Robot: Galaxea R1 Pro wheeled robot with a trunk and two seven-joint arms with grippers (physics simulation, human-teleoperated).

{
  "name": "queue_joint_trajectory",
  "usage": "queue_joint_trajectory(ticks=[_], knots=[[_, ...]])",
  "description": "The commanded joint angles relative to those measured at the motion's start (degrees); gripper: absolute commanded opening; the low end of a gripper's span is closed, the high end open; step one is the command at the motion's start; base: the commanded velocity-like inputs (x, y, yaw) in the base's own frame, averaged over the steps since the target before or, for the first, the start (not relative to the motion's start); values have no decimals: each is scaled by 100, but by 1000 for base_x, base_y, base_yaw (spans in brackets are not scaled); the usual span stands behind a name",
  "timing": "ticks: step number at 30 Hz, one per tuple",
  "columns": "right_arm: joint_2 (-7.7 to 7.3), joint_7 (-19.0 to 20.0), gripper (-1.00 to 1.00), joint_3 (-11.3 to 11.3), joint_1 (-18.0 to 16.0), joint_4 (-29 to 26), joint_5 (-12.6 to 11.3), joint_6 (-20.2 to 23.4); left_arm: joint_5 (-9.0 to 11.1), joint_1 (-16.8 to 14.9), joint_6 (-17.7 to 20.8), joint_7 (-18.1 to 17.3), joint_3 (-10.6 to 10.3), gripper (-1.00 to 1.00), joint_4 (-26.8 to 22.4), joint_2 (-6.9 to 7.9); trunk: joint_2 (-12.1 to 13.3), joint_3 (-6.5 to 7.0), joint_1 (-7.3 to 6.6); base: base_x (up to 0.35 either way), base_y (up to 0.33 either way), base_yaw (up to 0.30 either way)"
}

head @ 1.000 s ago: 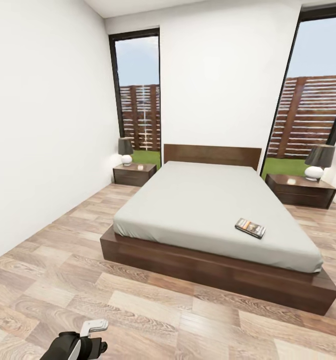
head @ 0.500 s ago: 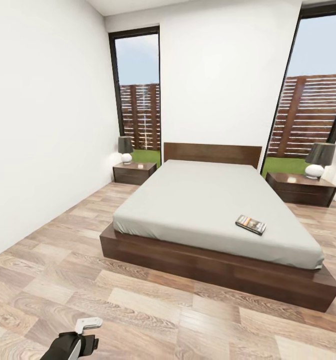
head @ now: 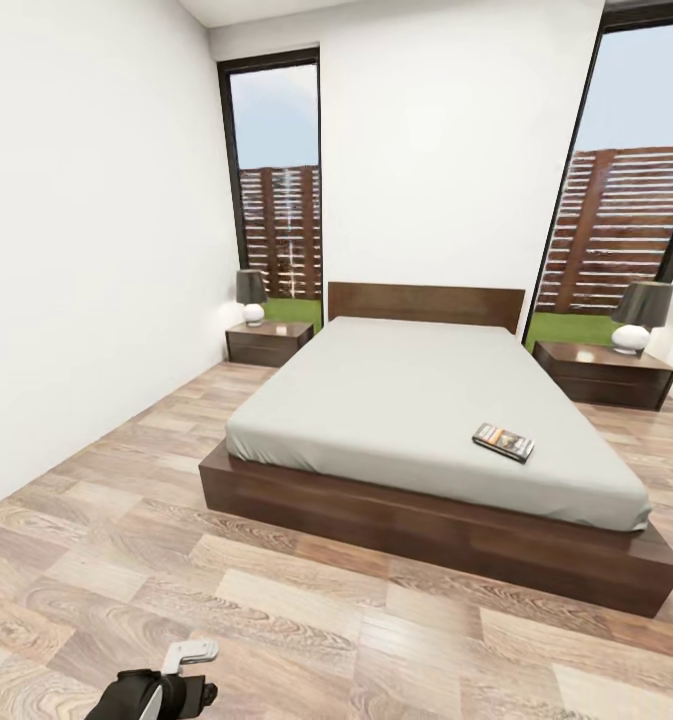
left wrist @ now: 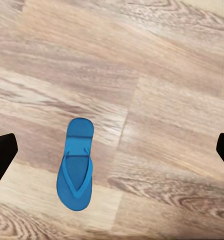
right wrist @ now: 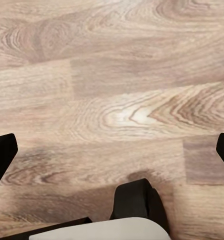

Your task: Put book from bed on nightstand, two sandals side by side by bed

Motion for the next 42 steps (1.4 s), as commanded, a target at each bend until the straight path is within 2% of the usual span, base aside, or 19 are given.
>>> queue_joint_trajectory(ticks=[1, 5, 7, 10, 13, 33, 35, 37, 39, 40, 42], knots=[[3, 21, 100, -23, -2, -6, -37, 44, -5, -2, 32, -59, 23, 100, -6, -2, -44, -24, 22, 0, 0, 0], [5, 21, 100, -23, -3, -5, -39, 44, -14, -2, 29, -64, 24, 100, -3, 2, -205, -96, 110, 0, 0, 0], [4, 21, 100, -23, -4, -6, -40, 44, -17, -2, 25, 7, 24, 100, -3, 3, -285, -132, 154, 0, 0, 0], [2, 22, 100, -23, -6, -5, -38, 43, -13, -2, 16, 300, 24, 100, -2, -4, -405, -186, 219, 0, 0, 0], [3, 22, 100, -23, -5, -7, -40, 44, -10, -2, 16, 367, 17, 100, -2, -7, -526, -240, 285, 0, 0, 0], [4, 29, 100, -21, -5, -7, -50, 51, -1, -2, 14, 391, 19, 100, -2, -9, -1328, -599, 725, 0, 0, 0], [-29, 38, 100, -23, -2, -72, -73, 107, -1, -2, 12, 391, 17, 100, -2, -9, -1408, -635, 769, 0, 0, 0], [-155, 44, 100, -38, -4, -311, -88, 251, -1, -2, 13, 391, 16, 100, -2, -9, -1488, -671, 813, 0, 0, 0], [-256, 51, 100, -44, -6, -856, -190, 770, 4, -2, 15, 386, 15, 100, -2, -9, -1568, -707, 856, 0, 0, 0], [-285, 81, 100, -46, -5, -1150, -316, 1135, 5, -2, 17, 381, 15, 100, -2, -9, -1608, -725, 878, 0, 0, 0], [-315, 303, 100, -48, -5, -1702, -747, 1876, 7, -2, 19, 372, 12, 100, -2, -10, -1689, -760, 922, 0, 0, 0]])
